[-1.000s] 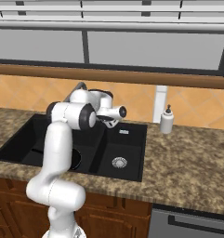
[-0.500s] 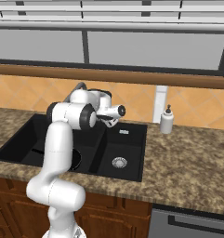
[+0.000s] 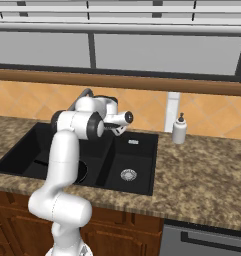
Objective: Pick the pan and sponge and place them into the sink. Then turn on the water.
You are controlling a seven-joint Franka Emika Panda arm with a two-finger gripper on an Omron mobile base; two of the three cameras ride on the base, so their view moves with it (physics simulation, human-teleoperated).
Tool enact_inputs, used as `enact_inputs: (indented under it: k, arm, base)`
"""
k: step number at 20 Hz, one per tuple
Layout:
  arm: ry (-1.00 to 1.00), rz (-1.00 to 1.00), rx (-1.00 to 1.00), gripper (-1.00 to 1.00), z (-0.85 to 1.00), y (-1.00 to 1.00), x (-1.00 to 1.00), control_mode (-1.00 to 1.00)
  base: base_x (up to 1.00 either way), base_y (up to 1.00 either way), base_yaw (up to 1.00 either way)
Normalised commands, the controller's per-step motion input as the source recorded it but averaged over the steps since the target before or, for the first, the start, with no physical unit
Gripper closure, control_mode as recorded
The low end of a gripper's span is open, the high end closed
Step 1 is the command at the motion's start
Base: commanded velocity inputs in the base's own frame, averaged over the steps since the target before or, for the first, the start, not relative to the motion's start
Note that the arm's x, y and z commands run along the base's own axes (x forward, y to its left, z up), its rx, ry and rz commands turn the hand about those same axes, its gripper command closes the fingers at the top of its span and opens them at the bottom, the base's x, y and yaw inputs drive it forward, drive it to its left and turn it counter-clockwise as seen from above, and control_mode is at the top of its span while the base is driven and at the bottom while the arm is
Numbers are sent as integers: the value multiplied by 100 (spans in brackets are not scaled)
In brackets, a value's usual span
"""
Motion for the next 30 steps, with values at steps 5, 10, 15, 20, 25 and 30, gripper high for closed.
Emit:
enact_inputs:
  k: [5, 10, 15, 20, 25, 30]
  arm:
    - [0, 0, 5, 100, -10, -4, 19, -100]
    - [0, 0, 20, 100, -6, -20, 18, -100]
    - [1, -4, 30, 100, -6, -22, 11, -100]
    - [8, -15, 25, 100, -6, -9, 8, -100]
    - [9, -16, 13, 100, -7, -6, 1, -100]
    - [0, 0, 0, 100, 0, 0, 0, -100]
  base:
    - [0, 0, 0]
    - [0, 0, 0]
    - [0, 0, 0]
    - [0, 0, 0]
    - [0, 0, 0]
    - [0, 0, 0]
